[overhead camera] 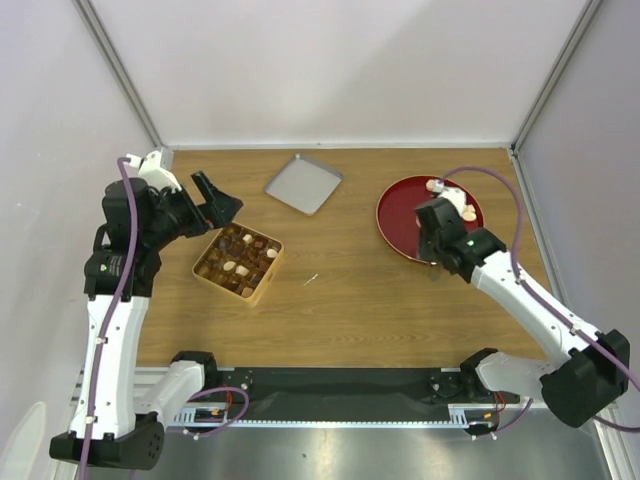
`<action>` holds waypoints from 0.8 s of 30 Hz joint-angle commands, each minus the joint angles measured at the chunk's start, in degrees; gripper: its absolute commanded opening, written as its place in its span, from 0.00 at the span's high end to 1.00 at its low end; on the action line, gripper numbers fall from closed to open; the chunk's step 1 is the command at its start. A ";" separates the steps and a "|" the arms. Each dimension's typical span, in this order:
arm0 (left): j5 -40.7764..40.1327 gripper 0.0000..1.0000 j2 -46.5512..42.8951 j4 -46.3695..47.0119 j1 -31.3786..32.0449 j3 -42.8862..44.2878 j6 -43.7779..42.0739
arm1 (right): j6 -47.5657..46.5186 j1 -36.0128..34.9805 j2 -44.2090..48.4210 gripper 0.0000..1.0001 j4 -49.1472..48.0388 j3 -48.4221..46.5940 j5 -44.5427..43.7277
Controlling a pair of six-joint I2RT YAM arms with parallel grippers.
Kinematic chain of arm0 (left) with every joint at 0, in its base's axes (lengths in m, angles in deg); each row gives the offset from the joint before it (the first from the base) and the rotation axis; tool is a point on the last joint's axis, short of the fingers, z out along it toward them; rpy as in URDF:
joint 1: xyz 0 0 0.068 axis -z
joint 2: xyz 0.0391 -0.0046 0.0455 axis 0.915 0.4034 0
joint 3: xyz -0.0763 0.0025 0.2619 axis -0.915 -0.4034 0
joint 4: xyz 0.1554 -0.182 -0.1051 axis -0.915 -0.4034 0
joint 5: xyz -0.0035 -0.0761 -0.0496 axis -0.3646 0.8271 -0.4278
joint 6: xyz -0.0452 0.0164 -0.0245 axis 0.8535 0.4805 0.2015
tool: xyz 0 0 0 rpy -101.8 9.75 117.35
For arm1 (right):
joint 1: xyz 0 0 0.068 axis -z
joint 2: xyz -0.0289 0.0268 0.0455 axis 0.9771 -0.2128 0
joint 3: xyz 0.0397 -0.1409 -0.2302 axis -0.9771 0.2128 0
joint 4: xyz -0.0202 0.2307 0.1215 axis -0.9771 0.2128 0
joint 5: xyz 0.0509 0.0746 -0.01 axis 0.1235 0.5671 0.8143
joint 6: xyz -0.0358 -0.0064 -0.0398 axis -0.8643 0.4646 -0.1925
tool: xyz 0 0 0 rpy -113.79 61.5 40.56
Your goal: Pack the chocolate
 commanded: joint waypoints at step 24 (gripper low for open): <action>2.64 0.00 -0.02 3.78 -0.46 -2.92 -0.04 | -3.50 15.64 0.27 0.54 -2.99 6.77 6.29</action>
